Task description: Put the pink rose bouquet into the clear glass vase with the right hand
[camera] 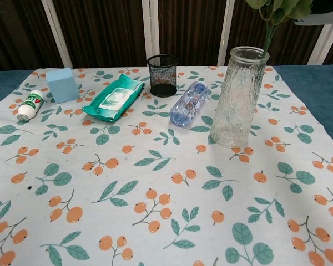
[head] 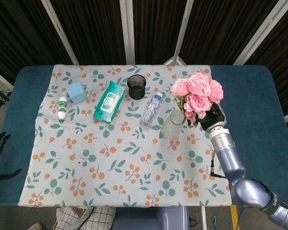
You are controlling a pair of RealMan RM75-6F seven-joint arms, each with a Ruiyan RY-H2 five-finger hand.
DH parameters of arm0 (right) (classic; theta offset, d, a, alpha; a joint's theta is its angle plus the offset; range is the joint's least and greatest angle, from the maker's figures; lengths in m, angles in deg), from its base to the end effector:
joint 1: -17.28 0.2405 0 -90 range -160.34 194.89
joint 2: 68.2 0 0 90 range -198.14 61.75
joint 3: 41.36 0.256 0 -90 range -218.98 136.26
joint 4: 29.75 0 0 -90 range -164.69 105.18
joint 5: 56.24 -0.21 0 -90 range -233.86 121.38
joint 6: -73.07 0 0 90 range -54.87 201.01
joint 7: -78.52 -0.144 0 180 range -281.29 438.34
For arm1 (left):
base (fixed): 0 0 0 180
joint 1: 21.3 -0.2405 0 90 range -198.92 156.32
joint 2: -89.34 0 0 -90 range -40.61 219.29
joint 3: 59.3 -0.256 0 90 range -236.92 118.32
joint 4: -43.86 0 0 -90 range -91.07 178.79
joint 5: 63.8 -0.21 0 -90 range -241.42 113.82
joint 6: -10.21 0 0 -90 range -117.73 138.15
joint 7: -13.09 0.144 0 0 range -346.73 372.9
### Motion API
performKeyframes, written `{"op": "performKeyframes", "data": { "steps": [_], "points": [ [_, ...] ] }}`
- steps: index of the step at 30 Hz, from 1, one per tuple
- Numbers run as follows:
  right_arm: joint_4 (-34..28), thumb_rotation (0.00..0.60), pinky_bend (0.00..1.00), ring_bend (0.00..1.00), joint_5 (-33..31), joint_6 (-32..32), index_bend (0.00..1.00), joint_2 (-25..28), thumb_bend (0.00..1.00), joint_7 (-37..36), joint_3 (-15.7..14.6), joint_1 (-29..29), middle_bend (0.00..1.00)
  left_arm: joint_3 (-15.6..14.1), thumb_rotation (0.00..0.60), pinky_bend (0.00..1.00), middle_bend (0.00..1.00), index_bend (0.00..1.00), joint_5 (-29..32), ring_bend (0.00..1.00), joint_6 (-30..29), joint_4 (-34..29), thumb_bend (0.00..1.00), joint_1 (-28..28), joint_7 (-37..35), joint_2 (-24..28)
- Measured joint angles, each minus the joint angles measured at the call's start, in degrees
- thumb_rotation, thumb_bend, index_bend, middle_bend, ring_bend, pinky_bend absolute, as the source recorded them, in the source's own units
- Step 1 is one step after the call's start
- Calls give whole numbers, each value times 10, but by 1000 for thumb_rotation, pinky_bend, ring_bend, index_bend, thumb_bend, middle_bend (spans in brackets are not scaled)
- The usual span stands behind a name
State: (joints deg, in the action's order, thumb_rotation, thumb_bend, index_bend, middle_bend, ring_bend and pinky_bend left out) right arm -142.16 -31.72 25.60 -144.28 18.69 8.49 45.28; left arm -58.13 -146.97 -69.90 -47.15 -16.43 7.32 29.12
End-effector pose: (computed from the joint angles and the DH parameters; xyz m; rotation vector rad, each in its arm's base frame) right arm -0.1038 -0.3652 0.1272 0.2610 2.3295 -1.8229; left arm -0.3349 0.1747 0.1725 -1.3815 -1.0136 -0.8172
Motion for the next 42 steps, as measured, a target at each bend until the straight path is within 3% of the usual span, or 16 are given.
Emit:
{"op": "performKeyframes", "data": {
  "steps": [10, 17, 30, 34, 38, 42],
  "points": [
    [5, 600, 448, 528, 1, -14, 479, -18, 373, 38, -32, 10, 509, -2, 600, 0, 0, 0, -1, 0, 2, -2, 0, 1, 0, 0],
    [26, 600, 445, 523, -3, -39, 480, -56, 374, 78, -46, 54, 509, -2, 600, 0, 0, 0, -1, 0, 4, -4, 0, 1, -5, 2],
    [72, 600, 265, 461, -32, -60, 460, -77, 374, 134, -49, 81, 509, -3, 600, 0, 0, 0, 1, 0, 7, -5, 0, 2, -11, 4],
    [69, 600, 154, 355, -33, -56, 396, -76, 374, 138, -50, 73, 478, -2, 600, 0, 0, 0, 2, 0, 8, -6, 0, 2, -9, 3],
    [62, 600, 67, 216, -31, -54, 273, -74, 374, 140, -50, 65, 363, -2, 600, 0, 0, 0, 3, 0, 8, -6, 0, 3, -9, 3],
    [51, 600, 29, 139, -26, -54, 187, -72, 374, 143, -55, 55, 278, -2, 600, 0, 0, 0, 1, 0, 6, -7, 0, 2, -9, 3]
  ]
}}
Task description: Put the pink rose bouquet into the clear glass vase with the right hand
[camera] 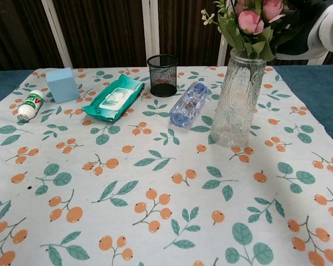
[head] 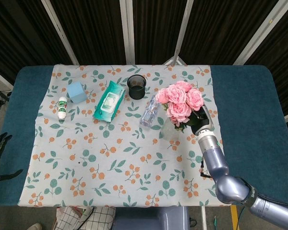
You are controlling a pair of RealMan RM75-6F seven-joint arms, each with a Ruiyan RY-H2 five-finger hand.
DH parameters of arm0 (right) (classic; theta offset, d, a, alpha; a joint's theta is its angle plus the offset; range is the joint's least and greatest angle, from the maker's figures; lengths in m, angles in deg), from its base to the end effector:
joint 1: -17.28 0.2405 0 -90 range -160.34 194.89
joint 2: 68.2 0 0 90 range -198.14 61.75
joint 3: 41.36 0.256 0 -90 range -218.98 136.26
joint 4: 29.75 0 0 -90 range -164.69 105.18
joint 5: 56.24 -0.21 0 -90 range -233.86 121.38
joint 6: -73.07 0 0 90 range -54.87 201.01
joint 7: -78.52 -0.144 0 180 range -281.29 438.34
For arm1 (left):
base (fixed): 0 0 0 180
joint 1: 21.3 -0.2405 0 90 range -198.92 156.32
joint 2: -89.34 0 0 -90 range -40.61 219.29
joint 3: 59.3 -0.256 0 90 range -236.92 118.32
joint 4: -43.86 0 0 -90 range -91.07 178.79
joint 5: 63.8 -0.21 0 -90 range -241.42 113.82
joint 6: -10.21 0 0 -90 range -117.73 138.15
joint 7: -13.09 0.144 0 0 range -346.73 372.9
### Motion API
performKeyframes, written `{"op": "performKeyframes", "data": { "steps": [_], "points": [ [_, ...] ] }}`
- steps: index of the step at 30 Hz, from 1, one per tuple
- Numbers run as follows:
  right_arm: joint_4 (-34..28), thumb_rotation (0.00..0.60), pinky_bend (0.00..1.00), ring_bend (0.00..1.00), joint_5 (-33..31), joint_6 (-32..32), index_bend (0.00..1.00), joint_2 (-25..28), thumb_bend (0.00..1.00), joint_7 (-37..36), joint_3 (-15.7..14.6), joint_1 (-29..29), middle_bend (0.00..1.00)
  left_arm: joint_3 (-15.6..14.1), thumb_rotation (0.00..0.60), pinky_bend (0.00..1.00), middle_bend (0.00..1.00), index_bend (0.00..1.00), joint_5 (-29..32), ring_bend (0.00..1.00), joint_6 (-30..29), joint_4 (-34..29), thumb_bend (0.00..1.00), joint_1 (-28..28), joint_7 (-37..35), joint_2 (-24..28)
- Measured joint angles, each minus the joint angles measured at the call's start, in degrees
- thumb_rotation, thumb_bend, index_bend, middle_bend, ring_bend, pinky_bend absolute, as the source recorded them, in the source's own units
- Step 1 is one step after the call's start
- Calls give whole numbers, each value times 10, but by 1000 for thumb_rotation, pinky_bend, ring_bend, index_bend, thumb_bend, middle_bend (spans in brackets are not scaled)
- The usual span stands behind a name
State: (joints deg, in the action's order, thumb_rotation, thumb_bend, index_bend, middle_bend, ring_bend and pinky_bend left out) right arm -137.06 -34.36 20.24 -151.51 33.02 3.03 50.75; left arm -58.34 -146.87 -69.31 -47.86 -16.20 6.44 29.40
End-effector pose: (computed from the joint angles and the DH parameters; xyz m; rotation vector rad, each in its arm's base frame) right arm -0.1036 -0.3695 0.0779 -0.0856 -2.5152 1.8508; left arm -0.3333 0.1748 0.1710 -1.3808 -1.0403 -0.8265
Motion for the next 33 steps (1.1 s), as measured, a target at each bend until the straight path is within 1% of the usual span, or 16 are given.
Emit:
{"op": "performKeyframes", "data": {
  "steps": [2, 3, 5, 7, 11, 19, 25, 33],
  "points": [
    [-6, 600, 6, 89, 3, -1, 128, 2, 374, 3, -3, -5, 221, -1, 600, 0, 0, 0, -1, 0, 0, 0, 0, 0, 0, 0],
    [-10, 600, 2, 75, 5, -2, 111, 3, 374, 5, -5, -9, 203, -1, 600, 0, 0, 0, -1, 0, -1, 0, 0, 0, 0, 0],
    [-15, 600, 0, 28, 8, -1, 45, 5, 374, 6, -7, -13, 137, -1, 600, 0, 0, 0, -2, 0, -2, 0, 0, -1, -1, 0],
    [-19, 600, 0, 2, 10, 4, 3, 8, 374, 6, -6, -17, 80, -1, 600, 0, 0, 0, -5, 0, -4, 0, 0, -1, -4, 0],
    [-28, 600, 0, 0, 19, 26, 0, 19, 374, 4, -5, -27, 3, -1, 600, 0, 0, 0, -13, 0, -12, 4, 0, -2, -11, -3],
    [-43, 600, 0, 0, 33, 75, 0, 50, 374, -2, -6, -52, 0, -1, 600, 0, 0, 0, -11, 0, -11, 2, 0, -3, -14, -2],
    [-47, 600, 0, 0, 47, 119, 0, 74, 374, -14, -18, -75, 0, -2, 600, 0, 0, 0, -13, 0, -13, 0, 0, -3, -12, -2],
    [-51, 600, 0, 0, 53, 133, 0, 97, 373, -17, -29, -86, 0, -2, 600, 0, 0, 0, -12, 0, -13, -1, 0, -3, -12, -1]
  ]
}}
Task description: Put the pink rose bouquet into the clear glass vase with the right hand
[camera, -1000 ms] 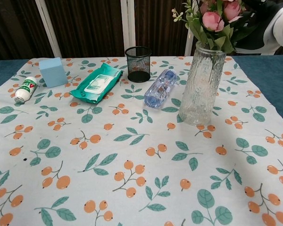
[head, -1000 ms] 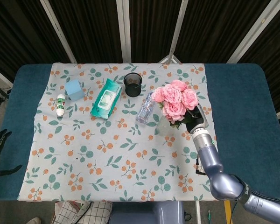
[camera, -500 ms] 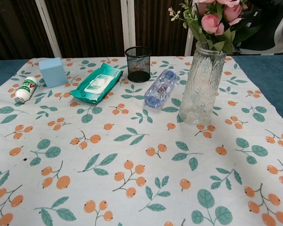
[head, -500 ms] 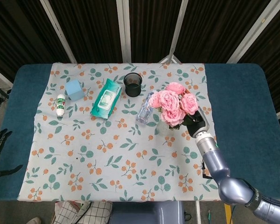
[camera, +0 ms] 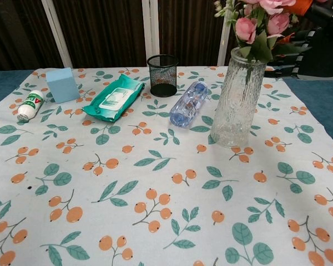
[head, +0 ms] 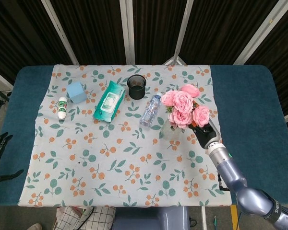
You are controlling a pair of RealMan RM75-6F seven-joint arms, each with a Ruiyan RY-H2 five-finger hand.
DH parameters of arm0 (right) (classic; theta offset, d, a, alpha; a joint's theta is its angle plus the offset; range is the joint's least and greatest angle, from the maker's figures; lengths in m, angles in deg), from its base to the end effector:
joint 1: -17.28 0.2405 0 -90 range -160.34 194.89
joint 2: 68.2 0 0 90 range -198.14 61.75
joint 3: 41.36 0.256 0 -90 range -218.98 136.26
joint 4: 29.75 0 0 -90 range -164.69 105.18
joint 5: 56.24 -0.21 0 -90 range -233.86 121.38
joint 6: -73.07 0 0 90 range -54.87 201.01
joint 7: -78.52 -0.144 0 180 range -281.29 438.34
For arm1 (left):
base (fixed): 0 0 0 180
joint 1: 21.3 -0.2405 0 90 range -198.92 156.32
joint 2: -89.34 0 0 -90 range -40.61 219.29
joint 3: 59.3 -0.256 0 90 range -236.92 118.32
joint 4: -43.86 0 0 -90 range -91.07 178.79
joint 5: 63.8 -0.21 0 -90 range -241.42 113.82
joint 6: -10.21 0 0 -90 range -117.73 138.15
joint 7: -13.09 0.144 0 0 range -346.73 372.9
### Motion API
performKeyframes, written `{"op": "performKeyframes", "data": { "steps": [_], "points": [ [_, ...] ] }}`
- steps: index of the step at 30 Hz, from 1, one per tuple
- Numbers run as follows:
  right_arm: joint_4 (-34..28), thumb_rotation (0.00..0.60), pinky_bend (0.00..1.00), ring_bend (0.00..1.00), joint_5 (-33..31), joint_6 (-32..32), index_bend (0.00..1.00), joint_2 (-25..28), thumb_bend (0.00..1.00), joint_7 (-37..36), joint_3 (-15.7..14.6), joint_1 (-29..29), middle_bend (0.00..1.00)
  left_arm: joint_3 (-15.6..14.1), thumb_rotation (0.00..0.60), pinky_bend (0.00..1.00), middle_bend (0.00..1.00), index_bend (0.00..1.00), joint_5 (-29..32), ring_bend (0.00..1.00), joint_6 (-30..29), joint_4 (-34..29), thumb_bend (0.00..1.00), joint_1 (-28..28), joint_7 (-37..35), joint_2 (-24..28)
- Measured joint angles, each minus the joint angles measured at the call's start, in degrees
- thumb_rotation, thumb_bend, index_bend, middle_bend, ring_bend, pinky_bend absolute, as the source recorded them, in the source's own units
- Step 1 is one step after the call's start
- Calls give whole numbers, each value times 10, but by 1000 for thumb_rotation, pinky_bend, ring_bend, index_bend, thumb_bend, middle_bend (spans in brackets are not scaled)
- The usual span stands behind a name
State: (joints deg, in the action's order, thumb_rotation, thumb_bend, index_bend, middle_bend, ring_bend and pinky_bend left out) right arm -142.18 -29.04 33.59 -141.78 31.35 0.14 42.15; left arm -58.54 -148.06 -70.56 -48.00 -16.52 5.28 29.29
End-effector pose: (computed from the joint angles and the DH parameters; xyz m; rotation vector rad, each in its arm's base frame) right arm -0.1330 -0.3357 0.0905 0.1215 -2.6237 1.6816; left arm -0.3299 0.1726 0.1710 -1.3799 -1.0412 -0.8611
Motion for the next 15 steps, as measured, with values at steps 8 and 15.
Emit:
{"op": "performKeyframes", "data": {
  "steps": [8, 15],
  "points": [
    [-11, 600, 0, 0, 19, -1, 0, 11, 374, -1, -11, -12, 0, 1, 600, 0, 0, 0, 3, 0, 1, -1, 0, 0, -1, 0],
    [-21, 600, 0, 0, 45, -10, 0, 25, 374, 9, -25, -29, 0, 0, 600, 0, 0, 0, 2, 0, 2, -1, 0, 0, -2, 1]
  ]
}}
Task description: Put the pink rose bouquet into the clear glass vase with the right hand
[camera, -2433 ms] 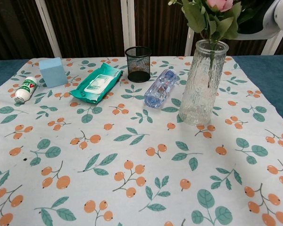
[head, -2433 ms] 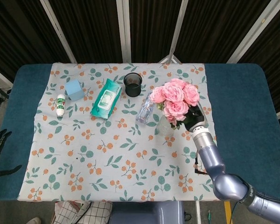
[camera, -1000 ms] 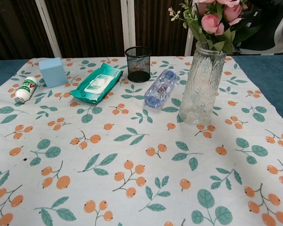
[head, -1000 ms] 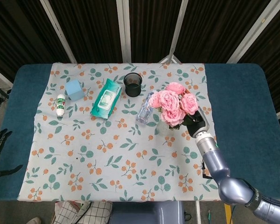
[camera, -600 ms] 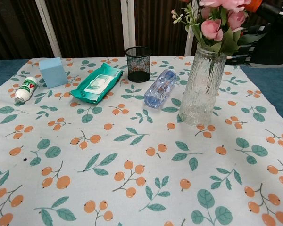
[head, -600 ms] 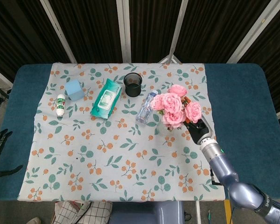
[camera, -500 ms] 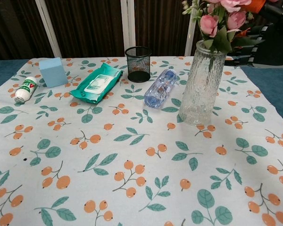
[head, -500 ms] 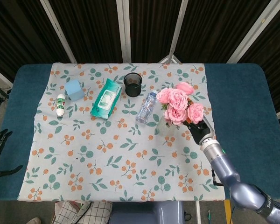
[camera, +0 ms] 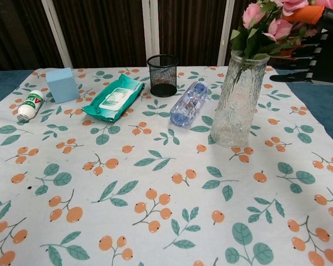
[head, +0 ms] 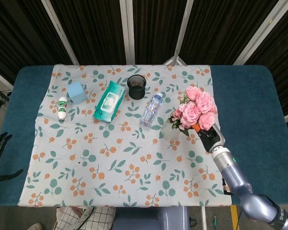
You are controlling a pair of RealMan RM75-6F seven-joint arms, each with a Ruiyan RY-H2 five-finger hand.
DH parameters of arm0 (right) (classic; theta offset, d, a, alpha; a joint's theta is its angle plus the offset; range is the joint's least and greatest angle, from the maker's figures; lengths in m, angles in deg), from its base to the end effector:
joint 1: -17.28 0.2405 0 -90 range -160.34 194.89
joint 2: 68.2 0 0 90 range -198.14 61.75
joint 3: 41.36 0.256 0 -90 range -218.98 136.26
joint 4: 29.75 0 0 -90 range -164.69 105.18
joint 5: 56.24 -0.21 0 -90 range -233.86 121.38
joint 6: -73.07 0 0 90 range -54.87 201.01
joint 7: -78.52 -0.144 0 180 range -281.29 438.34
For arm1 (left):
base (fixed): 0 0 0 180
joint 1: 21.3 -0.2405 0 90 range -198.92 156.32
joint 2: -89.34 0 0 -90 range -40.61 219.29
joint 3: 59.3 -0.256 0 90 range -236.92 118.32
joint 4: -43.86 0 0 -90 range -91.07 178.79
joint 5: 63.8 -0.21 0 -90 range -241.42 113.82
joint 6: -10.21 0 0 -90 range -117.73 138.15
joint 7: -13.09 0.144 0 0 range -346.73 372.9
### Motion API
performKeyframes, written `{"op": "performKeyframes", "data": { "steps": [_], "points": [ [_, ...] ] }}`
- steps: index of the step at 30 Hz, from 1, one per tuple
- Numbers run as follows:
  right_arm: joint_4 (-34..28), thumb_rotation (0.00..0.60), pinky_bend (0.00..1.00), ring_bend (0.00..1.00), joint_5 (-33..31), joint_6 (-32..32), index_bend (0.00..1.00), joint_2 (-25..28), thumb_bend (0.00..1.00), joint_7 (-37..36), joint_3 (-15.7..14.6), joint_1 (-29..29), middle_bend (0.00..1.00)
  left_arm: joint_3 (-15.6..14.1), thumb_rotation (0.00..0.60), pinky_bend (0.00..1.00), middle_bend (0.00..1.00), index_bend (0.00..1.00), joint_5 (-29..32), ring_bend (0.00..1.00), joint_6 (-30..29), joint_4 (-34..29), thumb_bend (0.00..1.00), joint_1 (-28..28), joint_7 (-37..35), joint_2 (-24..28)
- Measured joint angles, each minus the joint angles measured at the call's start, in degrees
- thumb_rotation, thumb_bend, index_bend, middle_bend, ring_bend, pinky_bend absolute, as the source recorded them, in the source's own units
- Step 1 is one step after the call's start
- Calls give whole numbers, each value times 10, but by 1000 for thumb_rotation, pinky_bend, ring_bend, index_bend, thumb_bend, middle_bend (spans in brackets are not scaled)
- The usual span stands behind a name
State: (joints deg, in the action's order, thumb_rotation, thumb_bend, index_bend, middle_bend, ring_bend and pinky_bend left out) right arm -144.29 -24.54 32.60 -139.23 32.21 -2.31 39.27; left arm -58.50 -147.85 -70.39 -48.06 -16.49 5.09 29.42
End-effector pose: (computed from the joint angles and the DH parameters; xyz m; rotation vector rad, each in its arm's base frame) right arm -0.1473 -0.3206 0.0956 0.2158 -2.5596 1.6503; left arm -0.3304 0.1729 0.1716 -1.3766 -1.0454 -0.8600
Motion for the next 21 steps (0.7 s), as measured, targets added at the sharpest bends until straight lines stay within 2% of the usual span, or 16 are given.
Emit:
{"op": "performKeyframes", "data": {
  "steps": [16, 21],
  "points": [
    [-16, 600, 0, 0, 84, -2, 0, 65, 374, 41, -56, -54, 0, 0, 600, 0, 0, 0, 0, 0, -5, -1, 0, -2, 9, -2],
    [-16, 600, 0, 0, 129, -5, 0, 93, 373, 82, -83, -68, 0, 0, 600, 0, 0, 0, 1, 0, -7, -1, 0, -3, 14, -3]
  ]
}}
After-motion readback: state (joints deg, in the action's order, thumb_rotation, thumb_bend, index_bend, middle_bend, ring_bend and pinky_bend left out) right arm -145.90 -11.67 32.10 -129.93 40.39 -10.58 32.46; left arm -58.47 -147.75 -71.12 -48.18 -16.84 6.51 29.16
